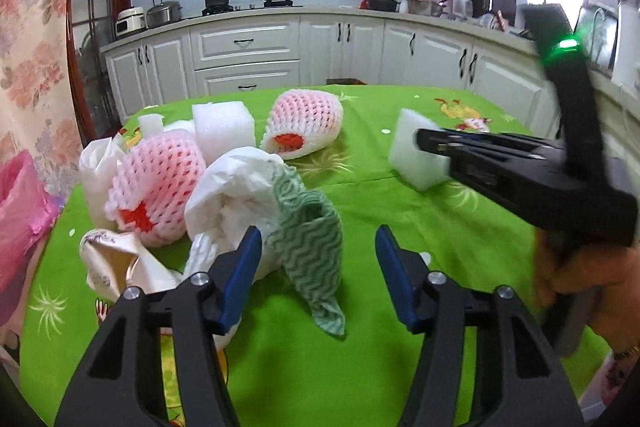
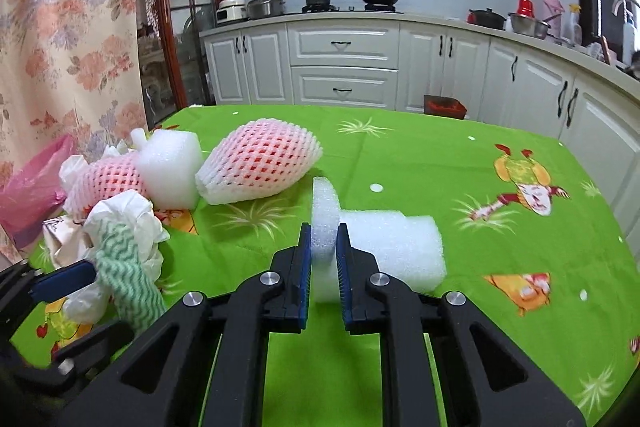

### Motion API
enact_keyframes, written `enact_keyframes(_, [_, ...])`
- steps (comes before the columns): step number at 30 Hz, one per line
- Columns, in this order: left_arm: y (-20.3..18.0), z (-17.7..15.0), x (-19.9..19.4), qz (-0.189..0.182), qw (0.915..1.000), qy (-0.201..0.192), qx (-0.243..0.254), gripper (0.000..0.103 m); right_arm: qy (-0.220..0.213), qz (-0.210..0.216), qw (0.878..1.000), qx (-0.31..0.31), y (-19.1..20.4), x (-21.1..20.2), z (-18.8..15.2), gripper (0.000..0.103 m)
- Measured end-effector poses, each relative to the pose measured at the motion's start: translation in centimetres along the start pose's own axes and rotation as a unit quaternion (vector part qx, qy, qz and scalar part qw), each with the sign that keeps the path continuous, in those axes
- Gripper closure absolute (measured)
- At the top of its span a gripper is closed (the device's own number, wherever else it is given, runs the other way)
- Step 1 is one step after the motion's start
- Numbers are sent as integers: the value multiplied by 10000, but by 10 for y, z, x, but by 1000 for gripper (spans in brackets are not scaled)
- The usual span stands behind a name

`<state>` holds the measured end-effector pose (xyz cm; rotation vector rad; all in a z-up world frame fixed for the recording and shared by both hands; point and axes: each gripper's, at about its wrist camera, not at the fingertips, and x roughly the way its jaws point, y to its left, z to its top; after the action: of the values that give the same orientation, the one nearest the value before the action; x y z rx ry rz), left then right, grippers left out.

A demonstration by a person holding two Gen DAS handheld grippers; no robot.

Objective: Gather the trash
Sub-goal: 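Grasp the white foam block with the right tool while the left tool returns to the pile, then grasp the green-white zigzag cloth with the left tool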

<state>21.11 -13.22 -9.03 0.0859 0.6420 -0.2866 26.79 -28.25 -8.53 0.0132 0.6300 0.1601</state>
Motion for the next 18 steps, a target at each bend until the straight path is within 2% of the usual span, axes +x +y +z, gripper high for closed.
enact_keyframes(4, [-5, 7, 19, 206, 9995, 231, 25, 53, -79, 43, 9998, 168, -9, -12, -7, 89])
enact_keyframes(6, [-7, 10, 28, 258, 9991, 334, 80, 68, -124, 91, 9995, 261, -12, -17, -10, 89])
enact_keyframes(9, [-7, 12, 29, 220, 9992, 303, 159, 79, -181, 153, 9992, 324, -12, -23, -11, 89])
enact_keyframes(14, [-2, 5, 8, -117, 9999, -6, 101, 83, -260, 254, 9985, 400, -10, -36, -18, 89])
enact_keyframes(18, [3, -2, -11, -241, 9995, -217, 44, 83, -247, 310, 9985, 364, -2, -44, -27, 89])
